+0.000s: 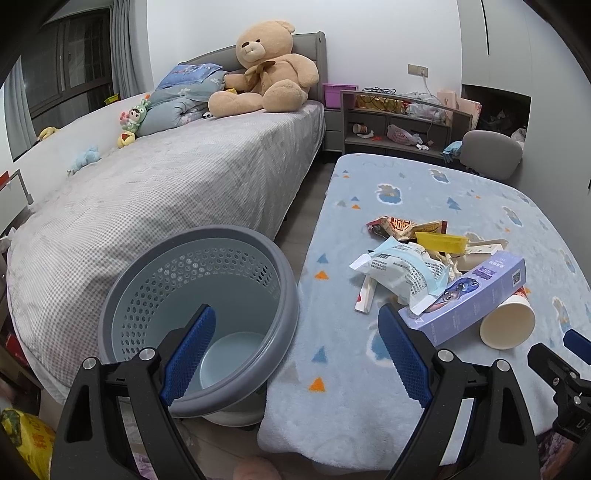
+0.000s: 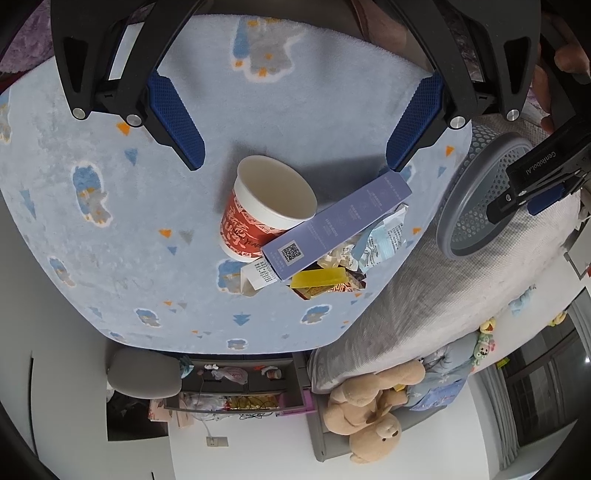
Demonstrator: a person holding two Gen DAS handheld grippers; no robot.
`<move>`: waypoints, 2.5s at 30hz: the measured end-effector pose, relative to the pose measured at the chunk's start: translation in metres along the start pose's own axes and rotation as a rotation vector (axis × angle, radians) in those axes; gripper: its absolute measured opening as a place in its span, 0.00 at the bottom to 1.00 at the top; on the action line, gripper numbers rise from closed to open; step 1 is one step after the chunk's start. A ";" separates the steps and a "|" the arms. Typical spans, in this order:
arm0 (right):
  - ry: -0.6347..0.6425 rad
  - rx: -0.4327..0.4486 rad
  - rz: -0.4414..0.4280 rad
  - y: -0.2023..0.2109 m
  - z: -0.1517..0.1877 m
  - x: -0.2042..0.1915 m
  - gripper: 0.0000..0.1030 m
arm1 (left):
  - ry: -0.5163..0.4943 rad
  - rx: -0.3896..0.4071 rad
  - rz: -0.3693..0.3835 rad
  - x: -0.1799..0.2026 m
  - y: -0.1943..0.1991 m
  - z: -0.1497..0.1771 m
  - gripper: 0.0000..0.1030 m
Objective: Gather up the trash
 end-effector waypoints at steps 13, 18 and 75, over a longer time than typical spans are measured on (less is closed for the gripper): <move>0.004 0.010 0.000 0.002 0.000 -0.001 0.94 | -0.004 0.001 -0.004 0.001 -0.001 0.001 0.83; 0.003 0.010 0.000 0.002 0.000 -0.001 0.94 | -0.004 0.002 -0.003 0.001 -0.002 0.000 0.83; -0.056 -0.075 0.007 -0.067 -0.004 0.027 0.94 | -0.057 -0.061 0.001 0.025 -0.028 0.011 0.83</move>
Point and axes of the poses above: each gripper's, at about its wrist camera, not at the fingertips, and y roughly against the way its jaws point, x to its right, z to its underside, the point moved 3 cm from there along -y, roughly the way its jaws point, and after that the axes turned 10 degrees about -z, right-handed, at the moved point
